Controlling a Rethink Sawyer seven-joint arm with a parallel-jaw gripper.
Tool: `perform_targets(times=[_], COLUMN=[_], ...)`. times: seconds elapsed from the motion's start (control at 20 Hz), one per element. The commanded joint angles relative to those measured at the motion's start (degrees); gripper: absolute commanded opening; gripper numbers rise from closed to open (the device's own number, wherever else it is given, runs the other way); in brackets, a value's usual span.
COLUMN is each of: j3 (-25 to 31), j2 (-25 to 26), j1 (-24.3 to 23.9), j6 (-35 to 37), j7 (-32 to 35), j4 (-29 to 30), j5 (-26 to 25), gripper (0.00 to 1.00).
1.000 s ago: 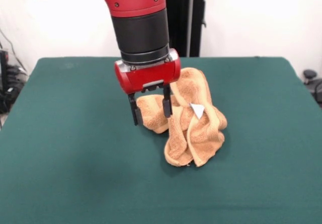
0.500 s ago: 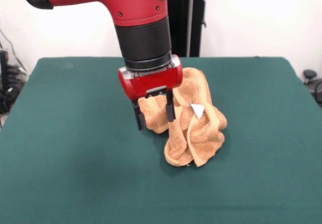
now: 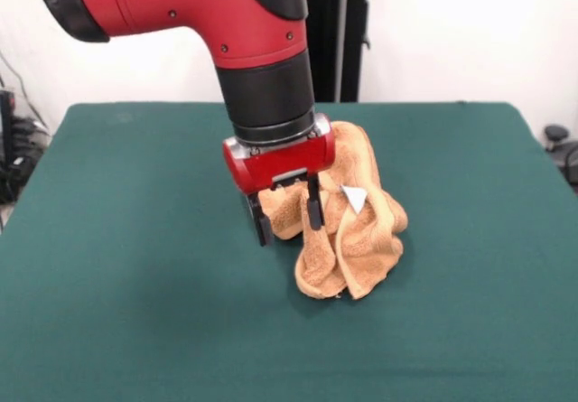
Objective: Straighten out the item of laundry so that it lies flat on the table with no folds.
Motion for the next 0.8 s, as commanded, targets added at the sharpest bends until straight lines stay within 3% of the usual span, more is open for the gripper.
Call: perform_targets(times=[0.05,0.8], j3=[4.15,10.26], j2=[4.48,7.74], j1=[1.55,-2.37], j6=[-4.35,-6.97], j7=[-4.42,-7.41], j4=[0.95,2.44], j5=[-2.09,-2.11], gripper=[1.00,1.00])
